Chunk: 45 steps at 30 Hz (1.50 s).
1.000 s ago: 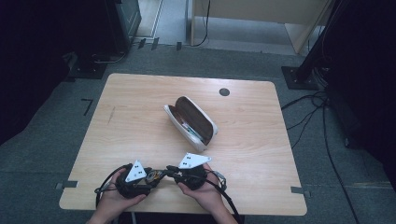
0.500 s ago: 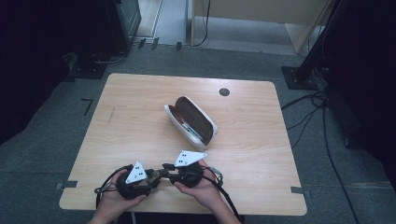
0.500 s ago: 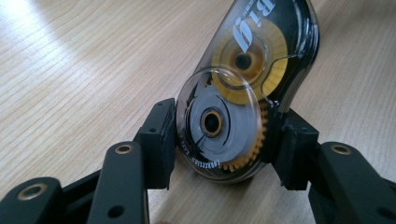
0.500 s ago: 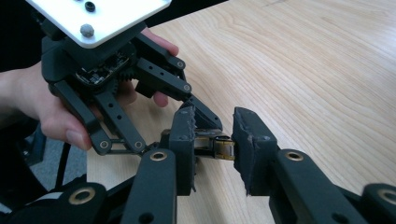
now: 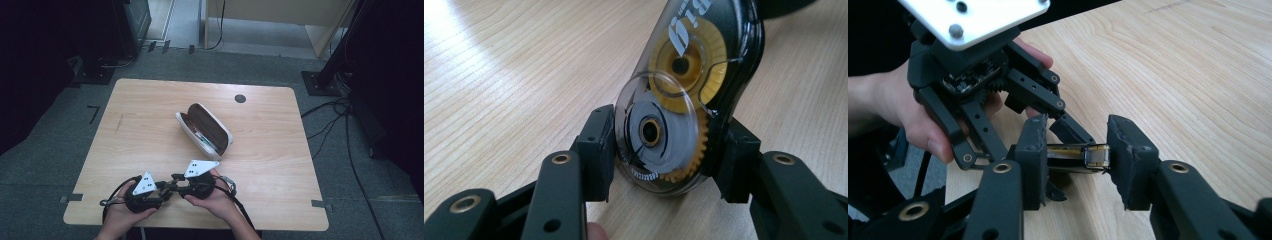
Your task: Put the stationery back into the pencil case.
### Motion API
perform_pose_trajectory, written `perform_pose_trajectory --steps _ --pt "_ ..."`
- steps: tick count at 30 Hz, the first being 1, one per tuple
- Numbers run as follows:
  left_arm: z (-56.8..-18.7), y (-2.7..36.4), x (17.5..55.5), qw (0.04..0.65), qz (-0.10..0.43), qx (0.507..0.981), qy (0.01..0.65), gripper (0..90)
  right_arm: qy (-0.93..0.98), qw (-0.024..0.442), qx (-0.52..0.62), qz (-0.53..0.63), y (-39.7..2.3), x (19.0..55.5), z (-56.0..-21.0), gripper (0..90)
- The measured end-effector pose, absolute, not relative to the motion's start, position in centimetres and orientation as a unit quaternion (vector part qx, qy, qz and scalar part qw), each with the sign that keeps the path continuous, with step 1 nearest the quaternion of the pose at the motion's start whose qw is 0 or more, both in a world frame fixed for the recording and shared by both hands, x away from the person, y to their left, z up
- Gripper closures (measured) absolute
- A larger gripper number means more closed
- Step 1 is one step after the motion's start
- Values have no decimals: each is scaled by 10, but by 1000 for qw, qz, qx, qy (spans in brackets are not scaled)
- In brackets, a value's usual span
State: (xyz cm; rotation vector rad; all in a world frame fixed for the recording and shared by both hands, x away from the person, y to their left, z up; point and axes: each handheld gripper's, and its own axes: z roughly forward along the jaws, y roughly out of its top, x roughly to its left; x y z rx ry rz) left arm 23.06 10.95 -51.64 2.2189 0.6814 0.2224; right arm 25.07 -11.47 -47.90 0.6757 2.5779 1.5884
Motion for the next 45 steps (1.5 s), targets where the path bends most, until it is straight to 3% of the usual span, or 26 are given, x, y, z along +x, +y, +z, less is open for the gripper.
perform_pose_trajectory --steps 19,22,24,32,37,43,45 --pt "-517 119 236 416 27 868 269 534 847 -11 176 501 -112 255 -489 556" --pt "-517 120 237 416 27 868 270 564 849 -13 173 499 -114 256 -493 574" --pt "-517 120 237 416 20 869 268 642 853 -9 175 491 -116 256 -497 594" --pt "-517 119 236 416 10 878 236 651 851 -45 173 494 -131 259 -509 660" --pt "-518 119 237 423 -4 876 234 552 857 -47 145 492 -132 255 -508 773" --pt "-517 120 237 420 7 875 241 499 857 -25 138 496 -131 249 -508 786" --pt "-517 121 236 425 12 873 240 441 855 -19 145 498 -133 248 -507 786"
